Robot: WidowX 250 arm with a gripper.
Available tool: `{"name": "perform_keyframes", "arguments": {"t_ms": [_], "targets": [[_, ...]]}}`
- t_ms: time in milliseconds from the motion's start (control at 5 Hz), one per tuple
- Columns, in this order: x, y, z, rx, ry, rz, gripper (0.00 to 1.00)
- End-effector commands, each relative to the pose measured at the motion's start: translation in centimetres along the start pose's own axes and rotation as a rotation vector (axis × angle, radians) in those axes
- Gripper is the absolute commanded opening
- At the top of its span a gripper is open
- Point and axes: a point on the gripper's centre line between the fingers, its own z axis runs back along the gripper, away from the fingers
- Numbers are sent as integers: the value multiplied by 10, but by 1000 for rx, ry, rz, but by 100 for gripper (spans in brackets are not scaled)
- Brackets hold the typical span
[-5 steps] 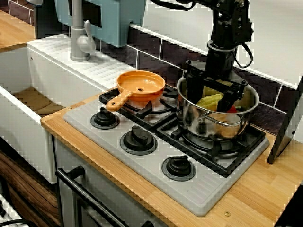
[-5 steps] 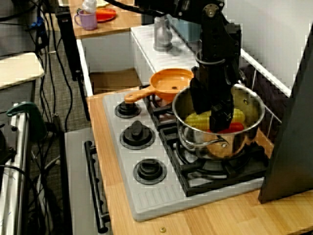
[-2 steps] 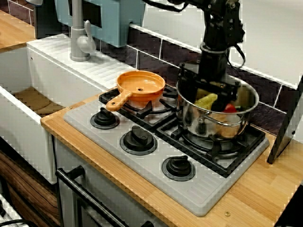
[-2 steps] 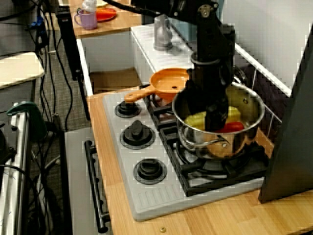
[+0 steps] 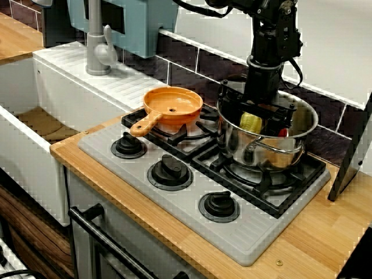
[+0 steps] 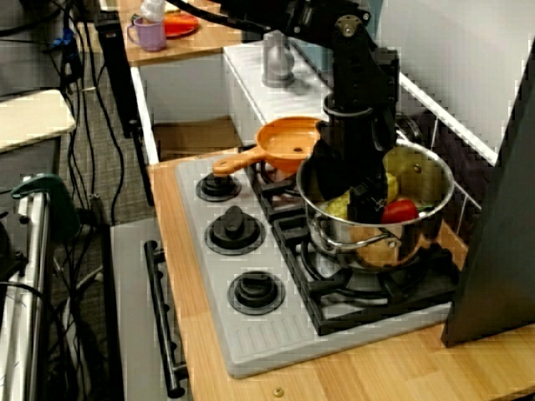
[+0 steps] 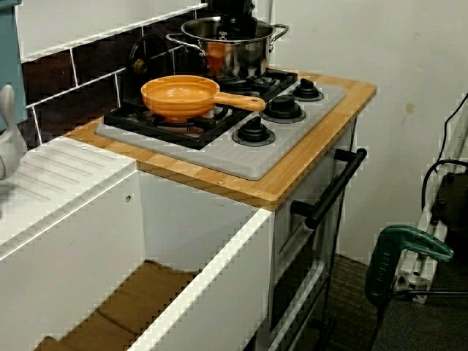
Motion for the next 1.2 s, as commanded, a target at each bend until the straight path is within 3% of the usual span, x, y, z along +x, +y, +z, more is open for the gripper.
{"name": "perform_keyframes", "arguments": {"t_ms": [0, 600, 1000], "targets": [[7, 8, 16, -17, -28, 33, 0], [7, 20, 30, -34, -23, 47, 0], [-1, 34, 61, -61, -39, 50, 0]]}}
